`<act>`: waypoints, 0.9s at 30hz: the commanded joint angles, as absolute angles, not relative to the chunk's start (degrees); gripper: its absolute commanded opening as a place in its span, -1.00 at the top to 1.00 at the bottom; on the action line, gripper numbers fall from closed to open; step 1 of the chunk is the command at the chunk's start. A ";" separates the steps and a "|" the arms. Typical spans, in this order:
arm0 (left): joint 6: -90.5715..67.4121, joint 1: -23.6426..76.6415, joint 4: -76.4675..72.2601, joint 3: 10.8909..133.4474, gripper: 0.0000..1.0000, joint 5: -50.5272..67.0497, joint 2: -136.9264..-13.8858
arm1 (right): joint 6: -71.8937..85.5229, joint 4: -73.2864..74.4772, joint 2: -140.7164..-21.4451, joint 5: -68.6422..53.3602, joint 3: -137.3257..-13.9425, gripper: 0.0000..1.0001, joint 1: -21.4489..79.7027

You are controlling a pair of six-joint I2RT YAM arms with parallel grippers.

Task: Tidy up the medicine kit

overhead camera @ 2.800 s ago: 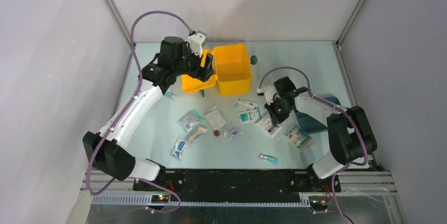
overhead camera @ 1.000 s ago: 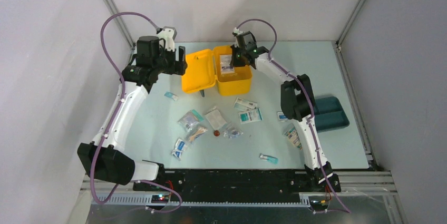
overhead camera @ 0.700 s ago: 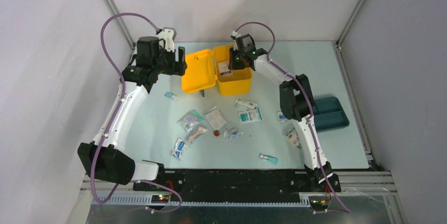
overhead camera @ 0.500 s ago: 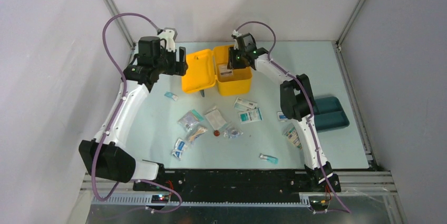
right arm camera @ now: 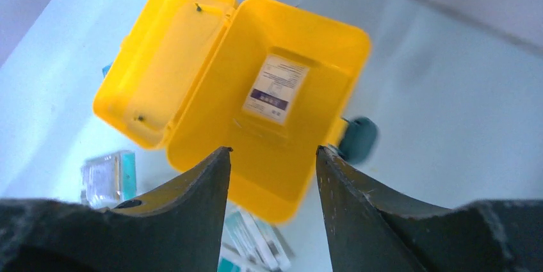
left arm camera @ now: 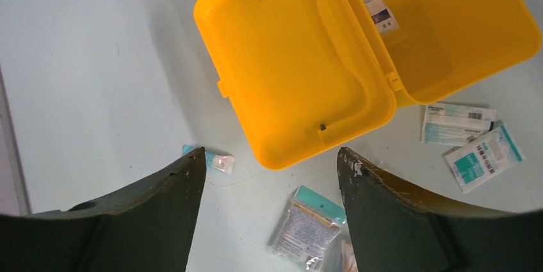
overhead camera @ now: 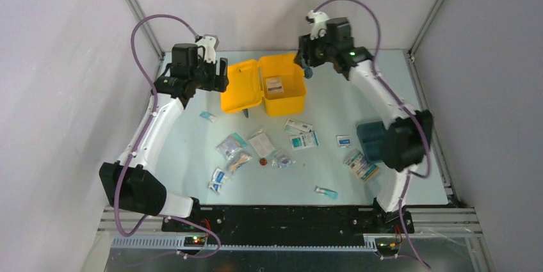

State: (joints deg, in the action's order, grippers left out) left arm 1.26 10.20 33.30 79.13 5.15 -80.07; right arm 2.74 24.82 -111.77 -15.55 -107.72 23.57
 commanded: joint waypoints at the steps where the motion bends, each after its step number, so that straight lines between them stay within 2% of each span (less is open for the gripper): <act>1: 8.60 9.78 32.25 80.31 -0.58 5.53 -79.78 | -8.93 26.95 -99.68 -22.39 -97.95 -0.14 18.59; 4: 11.71 9.78 32.86 76.32 -0.57 5.52 -76.80 | -13.30 30.25 -94.82 -27.85 -92.60 -0.23 15.42; 5: 11.97 9.72 33.22 73.53 -0.56 5.79 -76.02 | -16.31 31.60 -92.41 -27.59 -89.90 -0.37 15.27; 9: 12.80 9.71 33.68 63.24 -0.52 8.70 -69.65 | -19.56 30.01 -86.07 -23.31 -80.66 -0.53 15.47; 11: 12.89 9.75 33.70 59.22 -0.42 10.60 -69.05 | -18.20 29.84 -85.03 -22.60 -78.62 -0.54 15.39; 12: 12.74 9.75 33.72 57.61 -0.25 11.10 -69.33 | -17.67 30.00 -84.92 -22.35 -78.15 -0.54 15.34; 14: 12.52 9.76 34.00 56.07 -0.05 13.65 -70.70 | -16.00 29.64 -84.51 -22.27 -76.73 -0.54 15.26; 17: 13.29 9.99 33.98 55.41 -0.15 16.18 -74.64 | -15.66 27.87 -84.25 -22.50 -75.90 -0.54 15.71; 20: 15.37 11.06 34.25 55.55 -0.24 13.62 -79.37 | -16.68 27.30 -84.52 -21.61 -76.20 -0.55 16.04; 21: 16.15 11.11 34.27 55.42 -0.39 12.76 -81.39 | -16.87 27.27 -84.58 -21.39 -76.29 -0.55 16.03; 23: 16.67 11.70 34.45 54.85 -0.50 11.73 -83.96 | -17.15 27.49 -84.65 -20.73 -76.57 -0.55 15.88; 27: 16.30 12.95 34.50 52.63 -0.52 11.07 -85.02 | -17.04 28.07 -84.72 -20.53 -76.64 -0.55 15.01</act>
State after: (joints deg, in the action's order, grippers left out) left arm 14.55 11.51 34.81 54.24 11.88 -85.06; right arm -16.45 29.67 -86.96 -21.50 -75.57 15.57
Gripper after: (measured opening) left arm 0.756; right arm 0.774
